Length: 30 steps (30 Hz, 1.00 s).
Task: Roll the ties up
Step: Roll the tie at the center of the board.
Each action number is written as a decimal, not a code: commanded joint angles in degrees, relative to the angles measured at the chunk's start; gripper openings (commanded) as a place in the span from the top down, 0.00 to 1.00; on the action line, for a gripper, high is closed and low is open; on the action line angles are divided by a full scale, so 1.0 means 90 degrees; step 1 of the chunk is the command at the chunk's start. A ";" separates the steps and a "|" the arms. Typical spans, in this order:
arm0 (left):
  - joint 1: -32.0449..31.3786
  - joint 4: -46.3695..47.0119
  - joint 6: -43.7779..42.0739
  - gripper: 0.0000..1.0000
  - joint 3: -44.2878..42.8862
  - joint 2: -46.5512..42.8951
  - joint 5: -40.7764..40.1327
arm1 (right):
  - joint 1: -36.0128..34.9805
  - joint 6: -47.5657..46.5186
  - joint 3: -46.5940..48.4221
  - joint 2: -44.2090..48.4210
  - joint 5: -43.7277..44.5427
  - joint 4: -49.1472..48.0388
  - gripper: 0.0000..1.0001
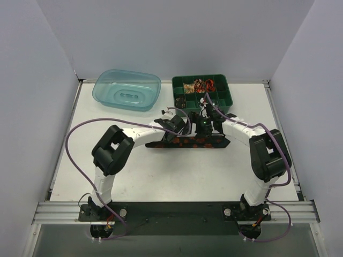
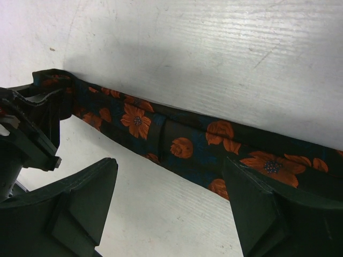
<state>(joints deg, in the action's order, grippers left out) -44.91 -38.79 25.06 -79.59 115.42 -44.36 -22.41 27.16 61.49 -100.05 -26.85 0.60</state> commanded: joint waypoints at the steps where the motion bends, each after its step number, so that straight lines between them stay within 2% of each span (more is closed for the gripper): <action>1: -0.0225 -0.0543 0.0331 1.00 -0.0472 0.0564 -0.0286 | 0.0088 0.0039 -0.0143 0.0365 0.0054 -0.0018 0.18; 11: -0.0704 -0.1676 0.0829 1.00 -0.1683 0.1774 -0.0784 | 0.0273 0.0078 -0.0397 0.0521 0.0083 -0.0018 0.18; 23: -0.0811 -0.1160 0.0770 1.00 -0.1684 0.1961 -0.0170 | 0.0762 0.0420 -0.0797 0.0716 0.0142 -0.0223 0.18; 25: -0.0811 -0.1062 0.0741 0.91 -0.1616 0.1942 0.0006 | 0.0840 0.0439 -0.0817 0.0707 0.0103 -0.0252 0.18; 26: -0.0811 -0.0946 0.0722 0.82 -0.1577 0.1903 0.0065 | 0.0850 0.0449 -0.0827 0.0687 0.0083 -0.0262 0.18; 30: -0.0821 -0.0574 0.0682 0.64 -0.1313 0.1698 0.0387 | 0.0869 0.0449 -0.0837 0.0667 0.0044 -0.0282 0.18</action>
<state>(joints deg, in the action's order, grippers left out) -51.40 -51.18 29.17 -94.80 129.93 -54.39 -14.83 30.28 54.06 -96.82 -24.47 -0.12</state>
